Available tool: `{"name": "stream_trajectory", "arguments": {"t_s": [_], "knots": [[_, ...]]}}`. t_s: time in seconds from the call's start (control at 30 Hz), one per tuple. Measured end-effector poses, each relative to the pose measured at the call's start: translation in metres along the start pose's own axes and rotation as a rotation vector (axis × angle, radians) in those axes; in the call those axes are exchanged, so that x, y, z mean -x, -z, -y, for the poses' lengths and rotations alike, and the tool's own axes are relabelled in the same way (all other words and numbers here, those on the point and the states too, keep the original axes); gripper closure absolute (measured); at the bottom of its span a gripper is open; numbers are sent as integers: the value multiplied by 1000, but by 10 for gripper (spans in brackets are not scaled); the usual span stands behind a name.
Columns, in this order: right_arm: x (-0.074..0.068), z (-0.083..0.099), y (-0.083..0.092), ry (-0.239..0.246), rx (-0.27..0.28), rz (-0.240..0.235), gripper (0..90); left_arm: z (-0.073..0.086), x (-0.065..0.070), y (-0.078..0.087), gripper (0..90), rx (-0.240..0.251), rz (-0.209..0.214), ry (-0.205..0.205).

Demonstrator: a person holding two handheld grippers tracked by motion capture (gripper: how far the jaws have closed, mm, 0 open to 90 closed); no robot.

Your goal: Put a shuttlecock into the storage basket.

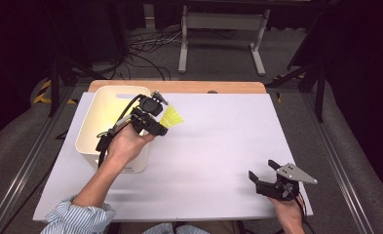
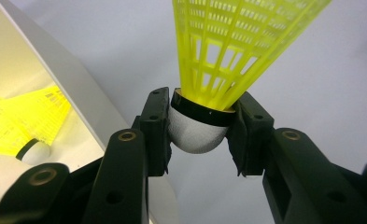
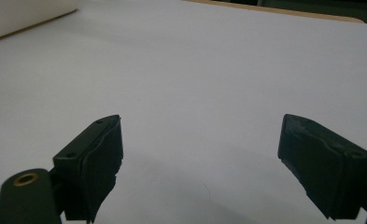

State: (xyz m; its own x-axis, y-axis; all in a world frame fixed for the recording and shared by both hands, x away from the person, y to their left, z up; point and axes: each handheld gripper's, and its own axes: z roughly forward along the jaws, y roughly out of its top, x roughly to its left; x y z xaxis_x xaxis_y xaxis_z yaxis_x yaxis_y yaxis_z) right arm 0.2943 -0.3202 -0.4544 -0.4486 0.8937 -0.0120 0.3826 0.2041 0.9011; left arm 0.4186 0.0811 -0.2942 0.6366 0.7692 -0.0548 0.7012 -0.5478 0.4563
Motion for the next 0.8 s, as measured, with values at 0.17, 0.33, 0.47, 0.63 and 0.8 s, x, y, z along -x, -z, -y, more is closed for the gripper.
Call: {"name": "stream_trajectory", "arguments": {"t_s": [0.17, 0.33, 0.47, 0.63, 0.8], "knots": [[0, 0, 0, 1, 0, 1, 146, -1, -6, 2, 629, -7, -1, 13], [0, 0, 0, 2, -1, 1, 146, -1, -8, 5, 629, -10, -1, 16], [0, 0, 1, 5, 2, 3, 147, -1, -11, 7, 629, -9, -4, 24], [1, 0, 1, 0, 3, 2, 147, -1, -14, 10, 629, 1, -4, 40], [0, 0, 0, 2, 2, 4, 148, 1, -19, 12, 629, 3, -7, 53]]}}
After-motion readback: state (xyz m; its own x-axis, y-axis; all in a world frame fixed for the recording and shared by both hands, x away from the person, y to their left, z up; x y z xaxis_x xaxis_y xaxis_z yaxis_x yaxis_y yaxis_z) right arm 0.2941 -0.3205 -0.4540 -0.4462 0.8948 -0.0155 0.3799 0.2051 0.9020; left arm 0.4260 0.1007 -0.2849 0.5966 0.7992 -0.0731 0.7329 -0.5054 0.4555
